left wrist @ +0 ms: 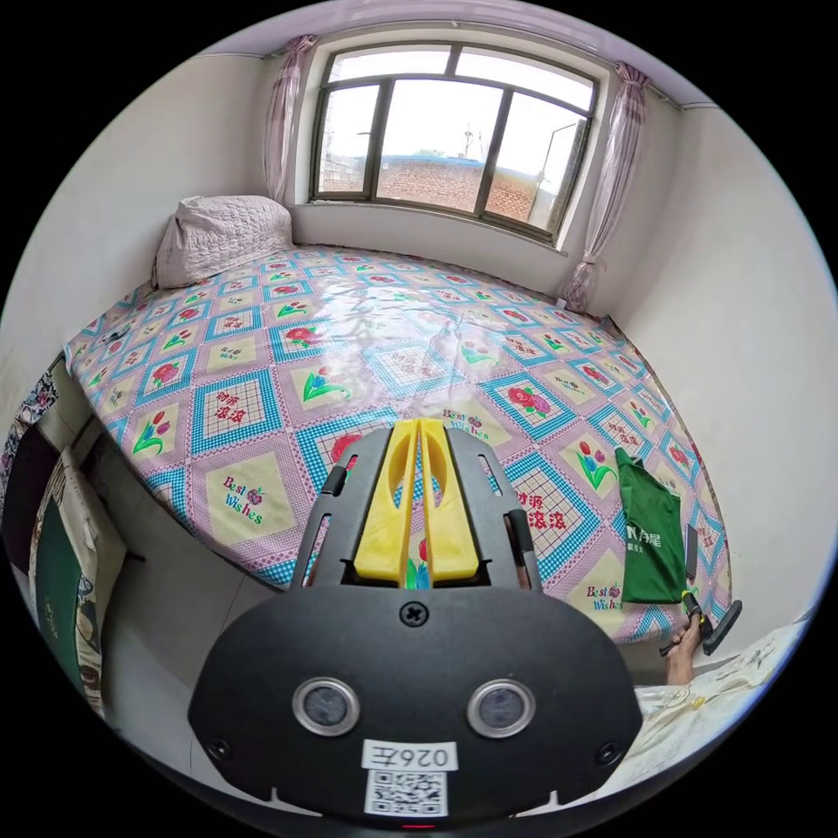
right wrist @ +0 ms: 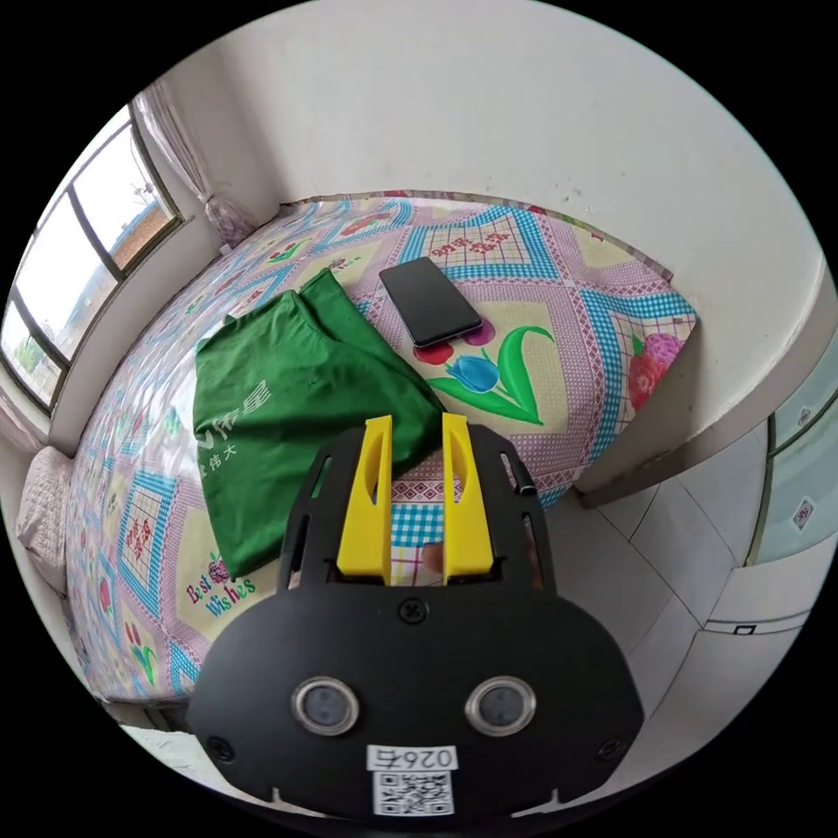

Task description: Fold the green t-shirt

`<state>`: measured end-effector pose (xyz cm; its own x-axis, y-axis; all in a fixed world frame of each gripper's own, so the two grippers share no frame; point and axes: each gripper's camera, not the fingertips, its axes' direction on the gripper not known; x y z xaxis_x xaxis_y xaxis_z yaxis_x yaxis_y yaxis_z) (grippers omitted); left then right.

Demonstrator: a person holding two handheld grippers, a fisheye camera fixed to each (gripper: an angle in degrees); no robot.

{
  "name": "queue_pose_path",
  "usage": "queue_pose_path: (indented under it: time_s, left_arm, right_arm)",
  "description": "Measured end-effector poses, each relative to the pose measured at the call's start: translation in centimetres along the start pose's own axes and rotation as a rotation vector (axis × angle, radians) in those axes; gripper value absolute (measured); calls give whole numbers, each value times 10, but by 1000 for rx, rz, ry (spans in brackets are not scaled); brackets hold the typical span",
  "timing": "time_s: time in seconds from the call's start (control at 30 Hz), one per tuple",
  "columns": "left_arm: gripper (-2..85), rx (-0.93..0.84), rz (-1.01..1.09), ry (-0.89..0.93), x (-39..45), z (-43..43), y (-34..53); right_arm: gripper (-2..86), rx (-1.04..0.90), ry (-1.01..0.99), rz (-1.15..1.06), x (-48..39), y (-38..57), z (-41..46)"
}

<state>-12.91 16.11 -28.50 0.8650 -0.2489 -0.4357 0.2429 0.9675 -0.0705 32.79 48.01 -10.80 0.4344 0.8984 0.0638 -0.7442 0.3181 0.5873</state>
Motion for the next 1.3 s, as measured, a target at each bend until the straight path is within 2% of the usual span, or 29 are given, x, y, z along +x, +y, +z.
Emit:
queue_pose_path:
  time_s: [0.2, 0.33, 0.5, 0.67, 0.83, 1.03, 1.3]
  left_arm:
    - [-10, -19, -32, 10, -17, 0, 4]
    - [-10, -38, -33, 15, -21, 4, 6]
    - [-10, -46, -32, 4, -27, 6, 5]
    - [-10, -54, -49, -7, -43, 10, 1]
    - [-10, -89, -63, -11, -70, 28, -8]
    - [-10, -116, -73, 2, -105, 45, -24]
    - [-10, -171, -56, 47, -148, 81, -55]
  right_arm:
    - [60, 32, -59, -235, -67, 21, 3]
    - [76, 13, -225, -319, -117, 31, 15]
    - [85, 10, -321, -399, -194, 52, 42]
    - [85, 16, -260, -525, -280, 82, 78]
    - [88, -1, -25, -635, -342, 115, 145]
    - [19, -56, 135, -565, -341, 123, 203]
    - [-7, -141, -1, -398, -313, 115, 226]
